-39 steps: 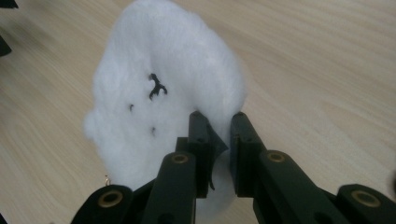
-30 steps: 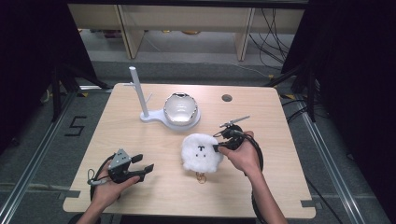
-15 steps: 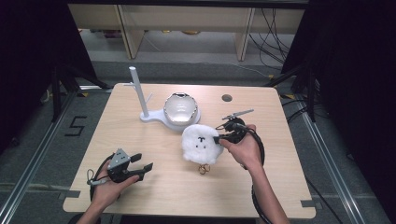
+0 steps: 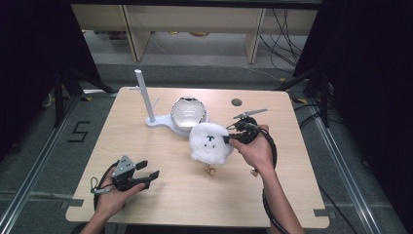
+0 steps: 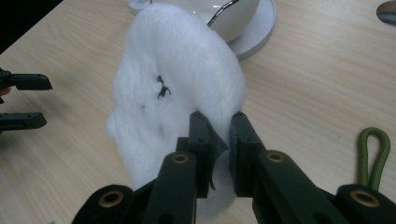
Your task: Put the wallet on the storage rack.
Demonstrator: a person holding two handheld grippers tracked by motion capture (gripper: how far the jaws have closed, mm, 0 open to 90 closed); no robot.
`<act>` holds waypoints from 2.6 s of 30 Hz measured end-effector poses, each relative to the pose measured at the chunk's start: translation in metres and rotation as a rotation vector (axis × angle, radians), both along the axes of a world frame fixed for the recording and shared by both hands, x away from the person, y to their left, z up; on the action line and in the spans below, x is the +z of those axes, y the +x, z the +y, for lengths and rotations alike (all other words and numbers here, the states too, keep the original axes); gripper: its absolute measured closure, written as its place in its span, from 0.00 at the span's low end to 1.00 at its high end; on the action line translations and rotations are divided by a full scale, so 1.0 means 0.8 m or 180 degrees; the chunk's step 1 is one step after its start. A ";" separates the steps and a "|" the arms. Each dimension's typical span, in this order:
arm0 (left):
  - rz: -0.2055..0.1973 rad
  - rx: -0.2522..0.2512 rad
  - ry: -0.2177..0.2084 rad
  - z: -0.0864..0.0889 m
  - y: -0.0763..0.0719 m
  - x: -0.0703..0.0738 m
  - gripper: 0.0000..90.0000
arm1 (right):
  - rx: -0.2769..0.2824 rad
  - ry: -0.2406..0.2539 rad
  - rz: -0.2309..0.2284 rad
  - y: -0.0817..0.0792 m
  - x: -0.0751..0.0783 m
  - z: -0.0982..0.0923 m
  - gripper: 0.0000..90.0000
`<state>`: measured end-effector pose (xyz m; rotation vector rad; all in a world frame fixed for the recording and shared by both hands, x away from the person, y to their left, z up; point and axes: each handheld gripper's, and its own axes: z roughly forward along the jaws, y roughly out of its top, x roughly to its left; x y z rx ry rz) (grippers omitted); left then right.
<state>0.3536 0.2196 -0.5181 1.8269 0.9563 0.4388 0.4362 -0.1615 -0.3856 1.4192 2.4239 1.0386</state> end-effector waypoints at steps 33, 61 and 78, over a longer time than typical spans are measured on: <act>0.0012 0.0017 0.0006 -0.001 -0.001 -0.001 0.38 | -0.0052 0.0133 -0.0341 0.026 0.028 0.003 0.91; 0.0014 0.0019 0.0008 0.000 -0.001 -0.001 0.38 | -0.0102 0.0194 -0.0399 0.043 0.049 0.010 0.91; 0.0020 0.0029 0.0003 0.001 -0.001 -0.001 0.38 | -0.0170 0.0285 -0.0434 0.053 0.059 0.012 0.91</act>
